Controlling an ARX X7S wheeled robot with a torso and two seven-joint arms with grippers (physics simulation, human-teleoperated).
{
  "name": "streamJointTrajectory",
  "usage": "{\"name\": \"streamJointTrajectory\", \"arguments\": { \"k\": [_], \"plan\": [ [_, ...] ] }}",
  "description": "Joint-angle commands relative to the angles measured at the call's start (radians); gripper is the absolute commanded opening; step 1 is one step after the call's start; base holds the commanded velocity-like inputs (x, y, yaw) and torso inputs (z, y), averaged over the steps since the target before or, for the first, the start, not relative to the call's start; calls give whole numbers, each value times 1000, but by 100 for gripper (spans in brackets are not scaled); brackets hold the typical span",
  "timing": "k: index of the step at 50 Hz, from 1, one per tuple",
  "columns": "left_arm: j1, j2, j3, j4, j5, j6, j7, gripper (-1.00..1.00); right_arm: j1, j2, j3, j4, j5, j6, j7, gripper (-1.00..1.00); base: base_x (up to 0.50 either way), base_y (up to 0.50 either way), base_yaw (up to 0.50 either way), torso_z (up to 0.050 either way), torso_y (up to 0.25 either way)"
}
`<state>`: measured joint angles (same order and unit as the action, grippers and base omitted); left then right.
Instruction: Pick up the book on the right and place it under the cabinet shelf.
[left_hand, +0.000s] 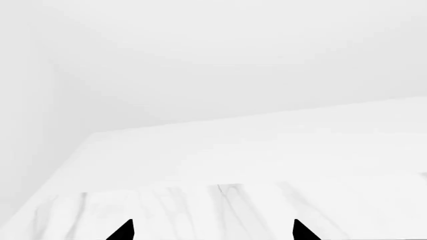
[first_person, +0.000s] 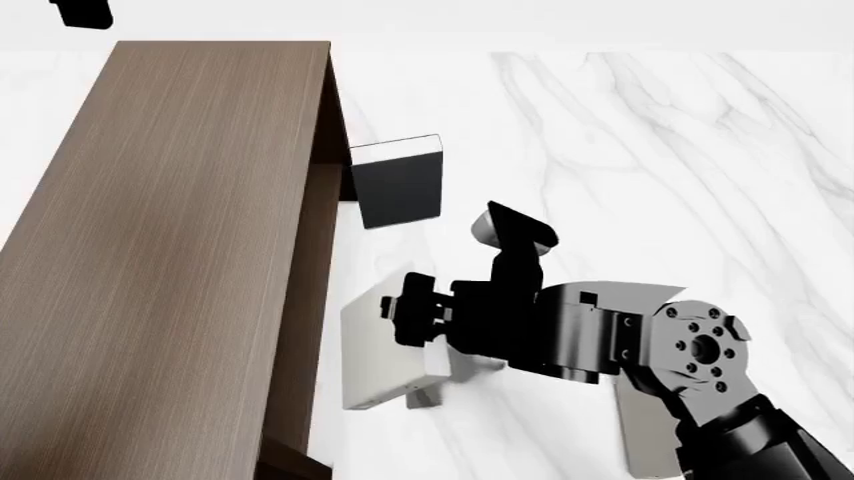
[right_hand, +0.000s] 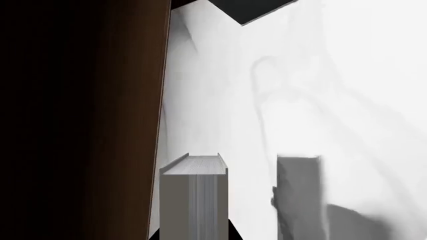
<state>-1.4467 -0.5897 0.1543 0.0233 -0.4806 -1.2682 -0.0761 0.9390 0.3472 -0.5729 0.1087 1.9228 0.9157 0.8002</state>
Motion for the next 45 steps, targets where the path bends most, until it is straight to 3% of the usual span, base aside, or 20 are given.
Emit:
{"name": "streamJointTrajectory", "arguments": {
  "k": [1, 24, 45],
  "plan": [
    [-4, -13, -3, 16, -7, -19, -2, 100, 30, -33, -4, 71, -32, -28, -72, -100, 0, 0, 0, 0, 0],
    [5, -30, -5, 24, -13, -24, -4, 100, 27, -77, -59, 237, -149, -67, -208, -100, 0, 0, 0, 0, 1],
    [20, -30, -9, 27, -19, -16, -10, 100, 27, -77, -98, 251, -192, -65, -228, -100, 0, 0, 1, 0, 0]
  ]
}}
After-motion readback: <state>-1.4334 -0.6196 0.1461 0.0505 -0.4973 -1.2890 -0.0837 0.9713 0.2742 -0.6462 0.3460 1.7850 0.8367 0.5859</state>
